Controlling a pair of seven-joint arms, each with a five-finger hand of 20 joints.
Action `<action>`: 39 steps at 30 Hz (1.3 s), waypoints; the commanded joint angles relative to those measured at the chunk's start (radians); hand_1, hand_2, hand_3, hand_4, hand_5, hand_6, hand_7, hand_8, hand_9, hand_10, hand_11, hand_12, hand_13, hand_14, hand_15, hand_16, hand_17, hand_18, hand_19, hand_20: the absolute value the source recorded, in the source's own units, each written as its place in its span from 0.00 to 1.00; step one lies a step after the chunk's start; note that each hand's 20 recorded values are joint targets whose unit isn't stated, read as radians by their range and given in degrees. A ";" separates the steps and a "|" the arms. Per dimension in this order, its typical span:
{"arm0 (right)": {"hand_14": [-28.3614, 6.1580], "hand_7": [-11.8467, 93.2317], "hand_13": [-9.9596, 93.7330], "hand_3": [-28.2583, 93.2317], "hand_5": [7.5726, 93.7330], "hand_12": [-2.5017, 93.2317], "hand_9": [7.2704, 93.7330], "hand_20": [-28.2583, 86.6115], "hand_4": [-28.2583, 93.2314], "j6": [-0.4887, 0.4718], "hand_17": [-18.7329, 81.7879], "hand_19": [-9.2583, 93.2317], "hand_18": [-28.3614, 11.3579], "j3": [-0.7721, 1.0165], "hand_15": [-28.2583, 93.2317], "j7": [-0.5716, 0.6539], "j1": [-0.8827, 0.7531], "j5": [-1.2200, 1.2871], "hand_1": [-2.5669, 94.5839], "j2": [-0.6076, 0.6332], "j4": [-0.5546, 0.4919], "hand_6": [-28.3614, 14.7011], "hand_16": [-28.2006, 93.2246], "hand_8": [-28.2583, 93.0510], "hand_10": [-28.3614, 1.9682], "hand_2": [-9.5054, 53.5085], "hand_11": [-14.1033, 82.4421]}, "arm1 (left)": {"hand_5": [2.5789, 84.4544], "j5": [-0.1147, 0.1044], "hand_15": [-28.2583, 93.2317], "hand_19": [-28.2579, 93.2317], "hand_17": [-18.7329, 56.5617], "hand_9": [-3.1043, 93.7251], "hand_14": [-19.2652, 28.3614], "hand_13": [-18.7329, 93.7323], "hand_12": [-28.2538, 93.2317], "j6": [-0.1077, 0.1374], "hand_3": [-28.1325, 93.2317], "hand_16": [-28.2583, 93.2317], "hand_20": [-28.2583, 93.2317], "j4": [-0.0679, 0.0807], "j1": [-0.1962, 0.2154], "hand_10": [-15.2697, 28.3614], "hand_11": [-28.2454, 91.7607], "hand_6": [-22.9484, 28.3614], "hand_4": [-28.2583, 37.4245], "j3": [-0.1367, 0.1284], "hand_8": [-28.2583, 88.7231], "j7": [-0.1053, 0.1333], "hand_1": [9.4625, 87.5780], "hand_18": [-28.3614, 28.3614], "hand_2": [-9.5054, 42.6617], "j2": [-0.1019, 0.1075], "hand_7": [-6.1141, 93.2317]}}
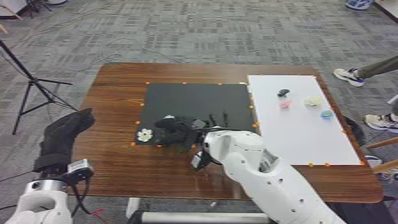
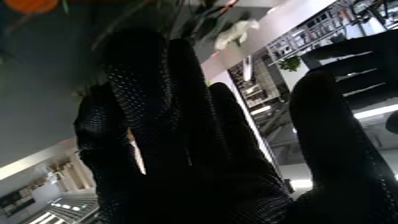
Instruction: Arrange flowers
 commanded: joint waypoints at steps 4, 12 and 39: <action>0.35 0.21 0.76 0.73 0.27 0.13 0.63 0.73 0.10 0.005 0.48 0.86 0.02 0.029 0.73 0.019 0.009 0.065 0.27 0.071 -0.095 0.52 0.48 0.17 0.47 0.40 0.24 | 0.56 -0.003 0.39 0.28 0.26 0.51 0.76 0.50 0.34 -0.002 0.82 0.24 0.35 -0.016 0.024 0.63 0.40 0.44 0.08 -0.008 0.17 0.007 0.21 0.71 0.26 -0.009 0.26; 0.35 0.21 0.76 0.72 0.27 0.13 0.64 0.73 0.10 0.000 0.48 0.86 0.02 0.065 0.74 0.034 -0.047 0.106 0.27 0.103 -0.154 0.53 0.48 0.16 0.47 0.40 0.24 | 0.56 0.000 0.39 0.28 0.26 0.51 0.76 0.50 0.34 -0.006 0.82 0.24 0.35 -0.018 0.028 0.63 0.40 0.44 0.08 -0.013 0.17 0.004 0.21 0.71 0.26 -0.009 0.26; 0.35 0.20 0.76 0.72 0.27 0.13 0.64 0.73 0.10 -0.016 0.48 0.87 0.02 0.111 0.74 0.060 -0.127 0.094 0.27 0.139 -0.097 0.52 0.48 0.17 0.47 0.40 0.24 | 0.56 -0.004 0.39 0.27 0.26 0.51 0.76 0.49 0.34 -0.031 0.82 0.24 0.35 -0.017 0.027 0.63 0.40 0.44 0.08 -0.014 0.17 0.011 0.21 0.71 0.26 -0.011 0.26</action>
